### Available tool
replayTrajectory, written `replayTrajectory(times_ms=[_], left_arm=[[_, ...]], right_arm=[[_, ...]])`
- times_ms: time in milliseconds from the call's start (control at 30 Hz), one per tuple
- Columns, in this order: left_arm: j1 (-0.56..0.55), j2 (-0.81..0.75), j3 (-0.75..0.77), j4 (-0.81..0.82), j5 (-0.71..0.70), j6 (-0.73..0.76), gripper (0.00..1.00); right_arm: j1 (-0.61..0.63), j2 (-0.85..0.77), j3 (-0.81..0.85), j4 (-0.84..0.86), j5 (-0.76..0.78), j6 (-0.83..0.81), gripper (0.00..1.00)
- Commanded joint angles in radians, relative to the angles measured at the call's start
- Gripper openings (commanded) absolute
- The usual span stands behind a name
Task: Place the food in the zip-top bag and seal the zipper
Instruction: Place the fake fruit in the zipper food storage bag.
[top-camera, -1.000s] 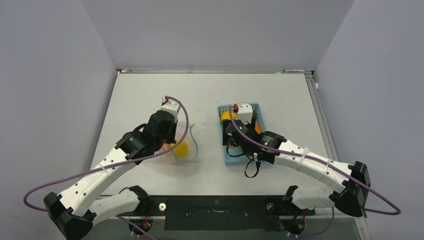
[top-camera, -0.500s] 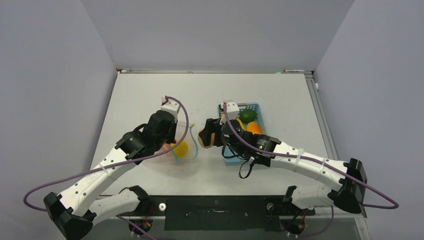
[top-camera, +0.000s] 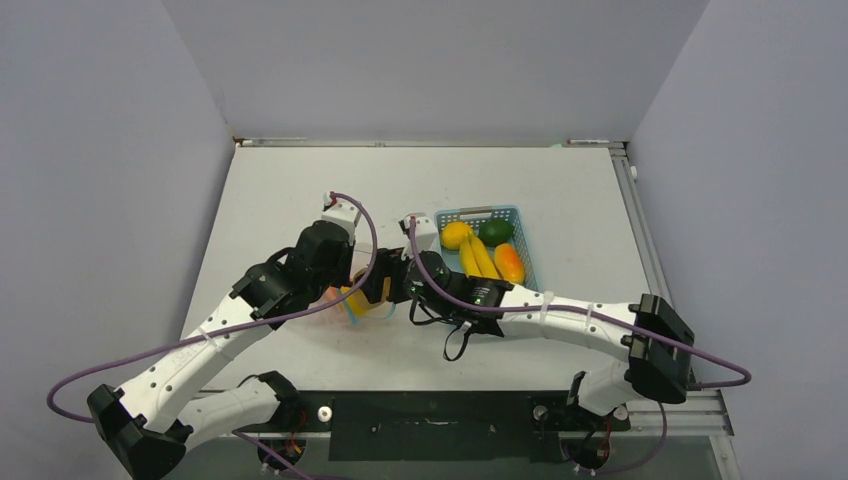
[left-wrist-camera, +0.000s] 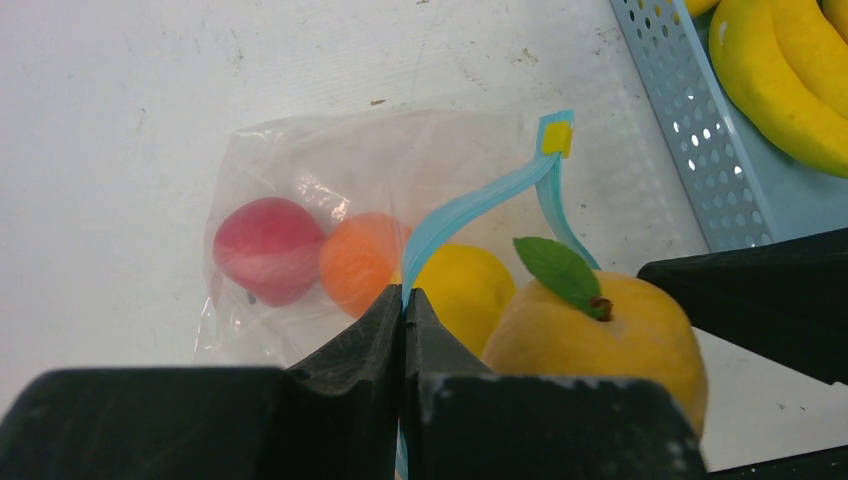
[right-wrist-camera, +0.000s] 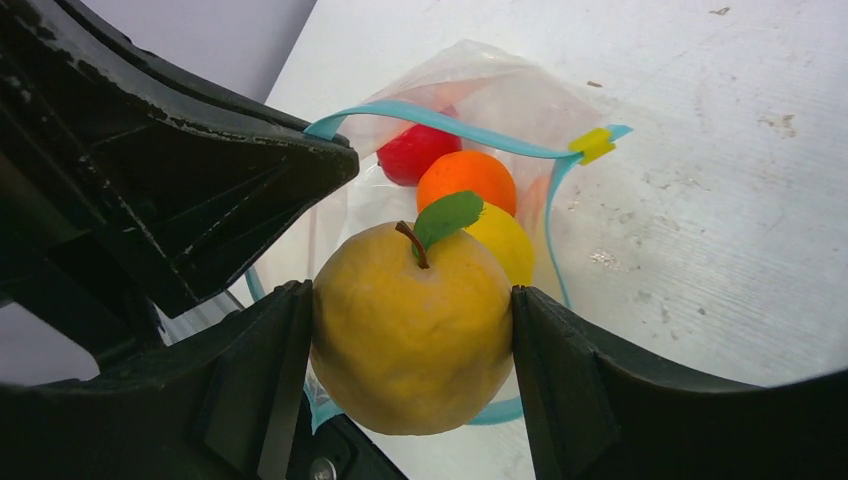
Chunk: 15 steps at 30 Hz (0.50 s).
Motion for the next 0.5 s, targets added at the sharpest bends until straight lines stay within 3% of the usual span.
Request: replayTrajectory(times_ms=[0,467], left_arm=[[0.002,-0.004,0.012,0.038,0.005,0.001,0.0],[0.007,-0.005,0.014,0.039,0.01,-0.002,0.0]], right_arm=[[0.015,0.05,0.046,0.147,-0.024,0.052,0.36],[0.02,0.171,0.028,0.319,-0.102,0.148,0.38]])
